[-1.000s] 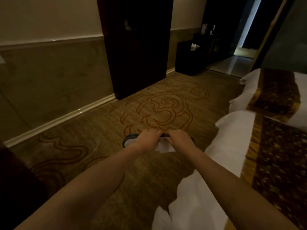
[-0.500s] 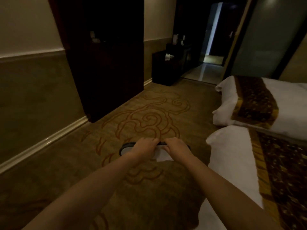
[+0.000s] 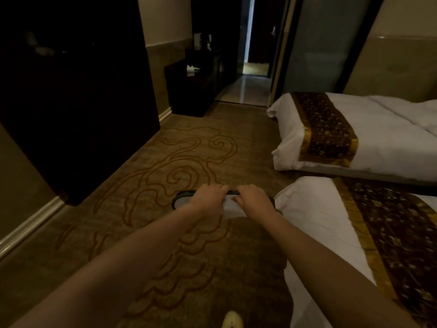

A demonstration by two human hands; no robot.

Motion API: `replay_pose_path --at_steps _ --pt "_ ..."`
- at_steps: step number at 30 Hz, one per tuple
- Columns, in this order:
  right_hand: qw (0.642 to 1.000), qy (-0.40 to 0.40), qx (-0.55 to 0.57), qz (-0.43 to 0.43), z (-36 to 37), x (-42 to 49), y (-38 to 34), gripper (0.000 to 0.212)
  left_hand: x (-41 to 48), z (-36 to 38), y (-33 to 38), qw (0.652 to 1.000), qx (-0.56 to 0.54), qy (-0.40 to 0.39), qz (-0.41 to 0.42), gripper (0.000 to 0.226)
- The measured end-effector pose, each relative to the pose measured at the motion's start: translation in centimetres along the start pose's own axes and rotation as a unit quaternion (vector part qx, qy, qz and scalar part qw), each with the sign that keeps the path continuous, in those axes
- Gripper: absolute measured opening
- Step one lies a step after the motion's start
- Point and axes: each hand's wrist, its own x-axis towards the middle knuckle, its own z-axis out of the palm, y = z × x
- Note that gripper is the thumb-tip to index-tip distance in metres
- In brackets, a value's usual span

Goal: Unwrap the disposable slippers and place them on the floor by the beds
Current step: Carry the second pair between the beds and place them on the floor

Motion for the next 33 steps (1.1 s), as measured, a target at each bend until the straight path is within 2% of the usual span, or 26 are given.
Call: replay_pose_path --at_steps 6,14,26,33 --pt "1.0 0.018 -0.005 0.01 -0.2 11.5 8.3 0.029 15.3 1.6 -3.1 1.0 0.008 -0.011 0.012 0.027" --pt "0.999 0.034 -0.018 0.036 -2.4 24.2 19.4 0.025 33.4 2.3 -4.8 0.998 -0.035 -0.015 0.044 0.023" --pt "0.989 0.019 -0.029 0.147 -1.4 43.0 37.6 0.024 62.1 6.4 -6.2 0.983 -0.07 -0.098 0.139 0.037" --pt "0.975 0.047 -0.026 0.217 -2.8 53.0 47.1 0.021 79.4 6.2 -6.5 0.966 -0.063 -0.138 0.209 0.029"
